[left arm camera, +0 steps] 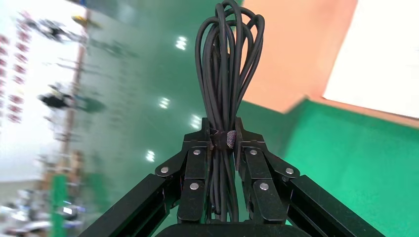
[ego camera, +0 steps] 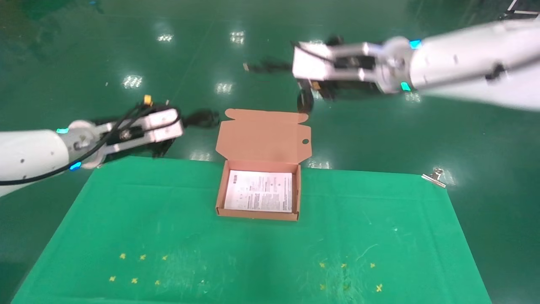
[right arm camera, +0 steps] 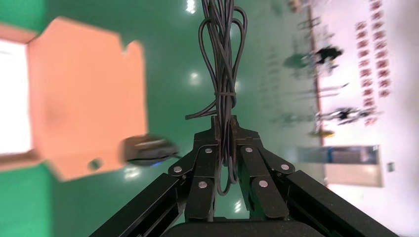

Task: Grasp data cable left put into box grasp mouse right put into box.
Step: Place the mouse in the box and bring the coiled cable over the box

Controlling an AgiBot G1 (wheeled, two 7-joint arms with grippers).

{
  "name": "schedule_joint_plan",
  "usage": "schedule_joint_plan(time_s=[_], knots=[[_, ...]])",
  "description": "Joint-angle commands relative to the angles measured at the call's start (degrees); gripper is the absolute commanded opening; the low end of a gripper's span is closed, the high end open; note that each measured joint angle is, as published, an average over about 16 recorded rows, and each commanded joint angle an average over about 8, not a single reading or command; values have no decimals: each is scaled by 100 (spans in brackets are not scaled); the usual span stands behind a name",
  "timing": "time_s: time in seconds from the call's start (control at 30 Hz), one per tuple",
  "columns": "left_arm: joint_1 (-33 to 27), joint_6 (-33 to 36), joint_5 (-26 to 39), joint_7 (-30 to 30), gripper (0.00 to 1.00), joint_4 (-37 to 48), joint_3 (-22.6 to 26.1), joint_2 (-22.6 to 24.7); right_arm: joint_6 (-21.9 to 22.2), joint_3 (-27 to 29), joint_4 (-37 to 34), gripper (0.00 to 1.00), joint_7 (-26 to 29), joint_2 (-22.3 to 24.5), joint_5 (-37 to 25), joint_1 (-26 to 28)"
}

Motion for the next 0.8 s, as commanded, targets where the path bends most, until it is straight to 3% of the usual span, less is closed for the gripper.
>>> schedule_joint_plan(time_s=[0.03,0.37,0.8], knots=[[16,-120,253,-162,0,-220,-21,55,213,40,-374,0,-303,-229,127,188],[-113,-241,407,-166,0,-357,-34,208,287,135,-1459,0,-1244,-785,716,626],[30,-135,501,-192,0,-212,-31,-43,347,-15,-1786,0,-1368,-933,992,453]])
